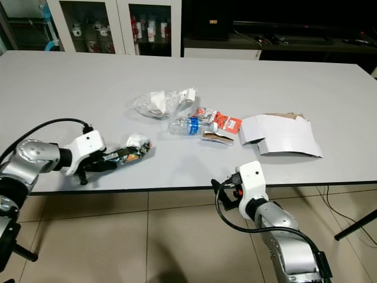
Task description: Picking trash to rubbish bin
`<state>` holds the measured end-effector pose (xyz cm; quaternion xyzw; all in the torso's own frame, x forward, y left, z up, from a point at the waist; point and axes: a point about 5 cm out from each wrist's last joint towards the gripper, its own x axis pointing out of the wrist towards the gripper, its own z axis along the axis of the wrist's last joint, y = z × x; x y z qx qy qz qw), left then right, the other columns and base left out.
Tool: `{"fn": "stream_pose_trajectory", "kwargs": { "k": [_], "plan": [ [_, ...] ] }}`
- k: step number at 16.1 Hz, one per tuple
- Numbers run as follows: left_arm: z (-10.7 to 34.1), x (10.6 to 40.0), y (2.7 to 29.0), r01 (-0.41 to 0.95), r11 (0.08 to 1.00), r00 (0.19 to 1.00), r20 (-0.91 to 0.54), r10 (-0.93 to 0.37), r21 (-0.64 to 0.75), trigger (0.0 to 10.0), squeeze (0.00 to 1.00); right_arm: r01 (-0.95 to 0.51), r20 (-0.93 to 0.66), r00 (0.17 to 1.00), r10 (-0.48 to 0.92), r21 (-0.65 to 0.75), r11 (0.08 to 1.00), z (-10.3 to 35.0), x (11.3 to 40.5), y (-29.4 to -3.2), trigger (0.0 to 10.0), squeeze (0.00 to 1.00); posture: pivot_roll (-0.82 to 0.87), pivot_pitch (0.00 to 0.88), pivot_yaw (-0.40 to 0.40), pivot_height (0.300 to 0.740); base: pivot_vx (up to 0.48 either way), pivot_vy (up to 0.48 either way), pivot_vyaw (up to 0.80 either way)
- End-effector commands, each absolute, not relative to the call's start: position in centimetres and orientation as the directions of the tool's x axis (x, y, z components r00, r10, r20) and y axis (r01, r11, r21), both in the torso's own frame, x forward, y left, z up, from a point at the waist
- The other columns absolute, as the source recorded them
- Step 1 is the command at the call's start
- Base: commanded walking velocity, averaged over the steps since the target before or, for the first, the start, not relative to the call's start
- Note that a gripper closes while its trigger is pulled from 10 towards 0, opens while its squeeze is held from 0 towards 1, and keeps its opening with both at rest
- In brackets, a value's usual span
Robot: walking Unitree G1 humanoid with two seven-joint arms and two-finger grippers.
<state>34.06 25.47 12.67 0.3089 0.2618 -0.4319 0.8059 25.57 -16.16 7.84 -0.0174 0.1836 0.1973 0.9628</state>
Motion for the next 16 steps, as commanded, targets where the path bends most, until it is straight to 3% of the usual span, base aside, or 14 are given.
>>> {"fn": "stream_pose_trajectory", "kwargs": {
  "k": [1,3,6,10,12,13,14,15,16],
  "plan": [
    [13.2,33.4,26.1,0.89,0.403,0.428,-0.698,-0.574,0.215,0.0,0.0,-0.386,-0.359,0.859,0.366,0.016,0.922,8.0,25.6,-16.5,10.0,0.0,-0.1,0.0,-0.072,0.74,0.0,0.0,0.0],
    [14.1,32.1,27.3,0.919,0.361,0.362,-0.699,-0.617,0.158,0.0,0.0,-0.385,-0.362,0.858,0.365,0.019,0.923,8.0,25.5,-16.6,10.0,0.0,-0.09,0.0,-0.076,0.74,0.0,0.0,0.0],
    [16.4,30.3,28.2,0.927,0.359,0.34,-0.64,-0.689,0.107,0.0,0.0,-0.391,-0.365,0.853,0.372,0.024,0.92,7.9,25.4,-16.4,10.0,0.0,-0.07,0.0,-0.088,0.74,0.0,0.0,0.0],
    [20.1,28.8,29.2,0.882,0.437,0.459,-0.532,-0.712,0.176,0.0,0.0,-0.409,-0.363,0.846,0.391,0.029,0.912,7.9,25.8,-16.0,10.0,0.0,-0.06,0.0,-0.103,0.74,0.0,0.0,0.0],
    [21.4,28.8,29.7,0.811,0.538,0.58,-0.435,-0.689,0.23,0.0,0.0,-0.429,-0.363,0.837,0.409,0.027,0.903,7.9,26.2,-15.7,10.0,0.0,-0.04,0.0,-0.125,0.74,0.0,0.0,0.0],
    [21.6,28.8,29.8,0.797,0.555,0.599,-0.42,-0.682,0.237,0.0,0.0,-0.429,-0.362,0.838,0.409,0.027,0.903,7.9,26.3,-15.7,10.0,0.0,-0.03,0.0,-0.125,0.74,0.0,0.0,0.0],
    [22.0,29.3,30.3,0.632,0.713,0.774,-0.308,-0.554,0.305,0.0,0.0,-0.414,-0.335,0.853,0.401,0.035,0.909,8.2,27.0,-15.5,10.0,0.0,-0.01,0.0,-0.118,0.74,0.0,0.0,0.0],
    [21.5,29.8,30.1,0.513,0.797,0.856,-0.249,-0.452,0.317,0.0,0.0,-0.39,-0.312,0.869,0.384,0.046,0.92,8.4,27.4,-15.3,10.0,0.0,0.0,0.0,-0.109,0.74,0.0,0.0,0.0],
    [20.4,29.9,28.7,0.456,0.842,0.888,-0.212,-0.408,0.288,0.0,0.0,-0.348,-0.283,0.894,0.347,0.051,0.936,8.4,27.7,-15.1,10.0,0.0,0.01,0.0,-0.095,0.74,0.0,0.0,0.0]
  ]
}}
